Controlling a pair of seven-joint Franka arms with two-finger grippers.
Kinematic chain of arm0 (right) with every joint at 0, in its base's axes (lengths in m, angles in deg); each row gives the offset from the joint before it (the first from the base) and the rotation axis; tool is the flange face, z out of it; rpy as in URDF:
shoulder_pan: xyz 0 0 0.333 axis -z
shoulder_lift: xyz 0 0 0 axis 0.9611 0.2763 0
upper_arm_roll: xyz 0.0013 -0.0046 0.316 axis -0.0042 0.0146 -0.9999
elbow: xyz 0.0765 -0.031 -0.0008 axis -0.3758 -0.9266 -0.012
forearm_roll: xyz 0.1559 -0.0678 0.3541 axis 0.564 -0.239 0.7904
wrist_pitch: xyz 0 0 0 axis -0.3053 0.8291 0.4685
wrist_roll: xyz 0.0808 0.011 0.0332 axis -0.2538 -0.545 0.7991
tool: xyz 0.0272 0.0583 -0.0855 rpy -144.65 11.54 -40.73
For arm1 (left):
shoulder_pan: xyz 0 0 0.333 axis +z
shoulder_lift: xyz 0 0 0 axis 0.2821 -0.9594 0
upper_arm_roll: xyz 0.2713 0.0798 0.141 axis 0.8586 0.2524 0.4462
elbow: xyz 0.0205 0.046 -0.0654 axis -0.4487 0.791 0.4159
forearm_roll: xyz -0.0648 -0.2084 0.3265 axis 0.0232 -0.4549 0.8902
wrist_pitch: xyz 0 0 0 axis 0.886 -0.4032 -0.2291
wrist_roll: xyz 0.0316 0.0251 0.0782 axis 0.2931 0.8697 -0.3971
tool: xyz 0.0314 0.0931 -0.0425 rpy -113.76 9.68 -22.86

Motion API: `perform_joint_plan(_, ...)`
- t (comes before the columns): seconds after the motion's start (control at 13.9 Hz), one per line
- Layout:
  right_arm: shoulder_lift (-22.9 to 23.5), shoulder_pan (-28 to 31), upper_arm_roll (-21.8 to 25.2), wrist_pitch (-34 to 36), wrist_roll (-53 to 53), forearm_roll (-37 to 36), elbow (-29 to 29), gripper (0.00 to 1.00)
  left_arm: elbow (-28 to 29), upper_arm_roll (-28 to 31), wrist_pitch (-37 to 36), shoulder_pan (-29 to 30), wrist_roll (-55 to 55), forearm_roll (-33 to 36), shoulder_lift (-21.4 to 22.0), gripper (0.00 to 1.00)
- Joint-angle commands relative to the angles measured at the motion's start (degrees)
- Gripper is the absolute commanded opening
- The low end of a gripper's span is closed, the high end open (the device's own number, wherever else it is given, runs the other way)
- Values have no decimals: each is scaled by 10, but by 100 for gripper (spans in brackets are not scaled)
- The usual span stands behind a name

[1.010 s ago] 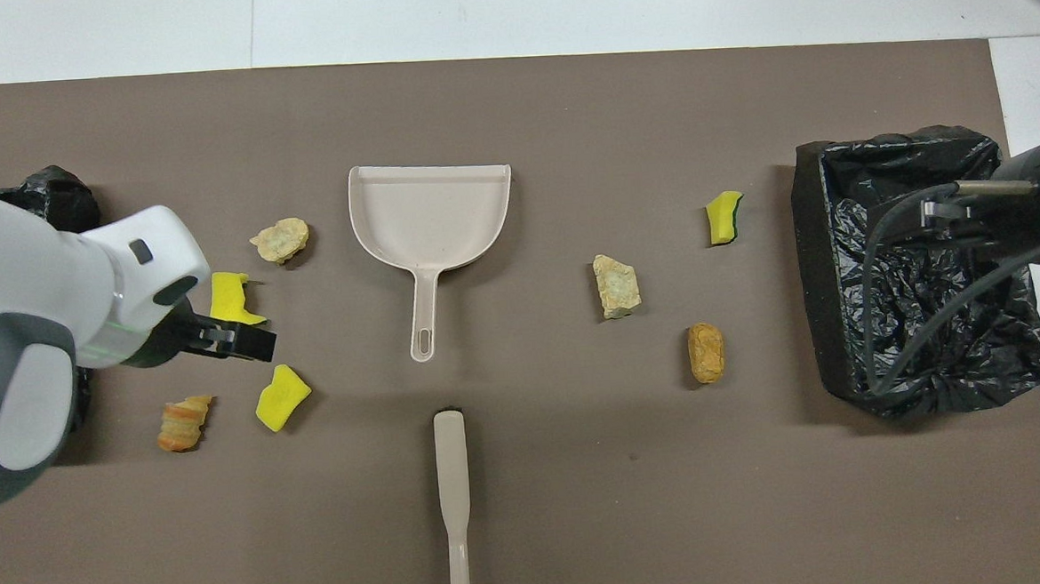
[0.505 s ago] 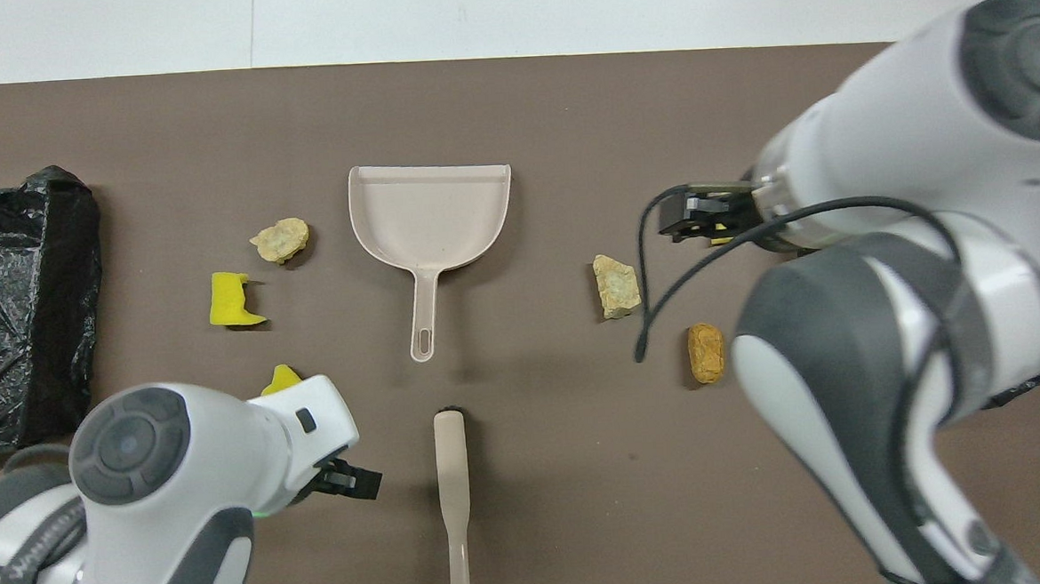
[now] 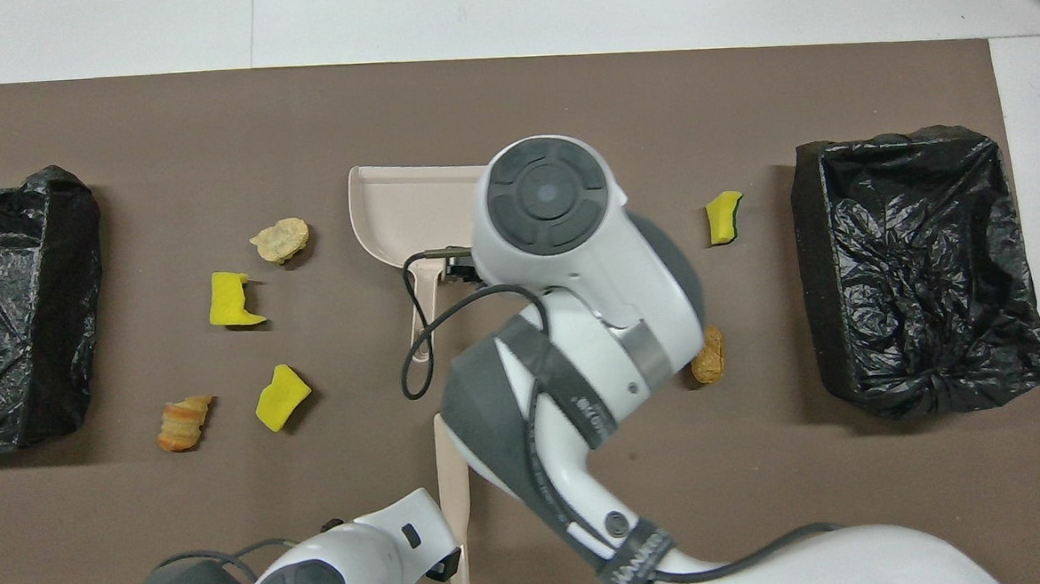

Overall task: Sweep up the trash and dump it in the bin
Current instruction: 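Grasp the dustpan handle with the right gripper and lift it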

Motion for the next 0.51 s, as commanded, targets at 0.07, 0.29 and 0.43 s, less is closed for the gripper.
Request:
perform_joint_plan(0.07, 114, -54, 8, -18, -42, -37, 105, 100, 30, 8, 73, -68, -87, -3, -1, 100)
perform_joint_plan(0.29, 150, -65, 4, -51, -37, -54, 108, 100, 31, 7, 96, -98, -147, -3, -24, 99)
perform_joint_plan(0.43, 152, -73, 0, -59, -36, -76, 104, 99, 34, 7, 100, -112, -154, -3, -33, 96)
